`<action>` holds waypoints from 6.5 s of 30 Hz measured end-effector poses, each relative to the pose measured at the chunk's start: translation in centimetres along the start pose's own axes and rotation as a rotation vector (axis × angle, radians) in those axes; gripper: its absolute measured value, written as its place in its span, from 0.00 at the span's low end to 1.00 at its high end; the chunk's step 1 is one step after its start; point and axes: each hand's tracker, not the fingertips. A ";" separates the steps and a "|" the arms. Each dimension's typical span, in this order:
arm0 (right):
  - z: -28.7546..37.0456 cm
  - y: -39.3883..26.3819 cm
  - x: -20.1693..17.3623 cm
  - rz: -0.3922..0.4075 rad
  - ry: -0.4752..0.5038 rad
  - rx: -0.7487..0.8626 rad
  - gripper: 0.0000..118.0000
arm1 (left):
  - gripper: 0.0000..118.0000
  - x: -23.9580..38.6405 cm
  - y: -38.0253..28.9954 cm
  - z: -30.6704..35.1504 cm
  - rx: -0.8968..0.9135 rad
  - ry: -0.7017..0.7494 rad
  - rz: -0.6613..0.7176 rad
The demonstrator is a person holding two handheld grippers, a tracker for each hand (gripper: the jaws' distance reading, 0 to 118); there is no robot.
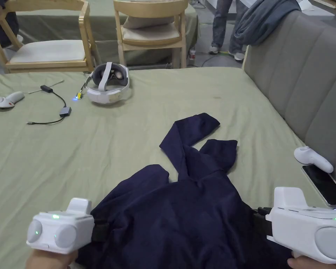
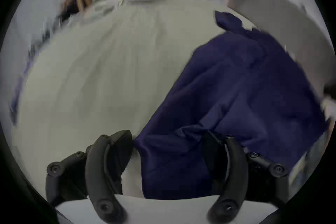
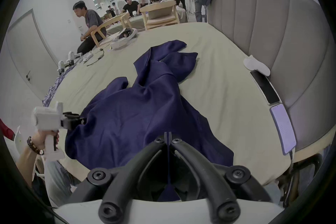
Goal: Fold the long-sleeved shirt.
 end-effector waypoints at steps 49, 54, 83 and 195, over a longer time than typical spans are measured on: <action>14.3 42.9 -7.7 0.279 0.005 0.587 0.11 | 0.11 -11.1 36.2 31.2 0.726 -0.052 0.182; 18.0 51.6 -10.0 0.250 -0.017 0.674 0.11 | 0.11 -12.8 45.6 36.4 0.788 -0.001 0.216; -8.0 34.7 -7.5 0.111 -0.075 0.314 0.11 | 0.11 -7.1 31.7 11.3 0.448 0.148 0.264; 15.6 49.5 -5.4 0.092 -0.089 0.607 0.08 | 0.03 -20.2 41.5 34.2 0.721 0.085 0.420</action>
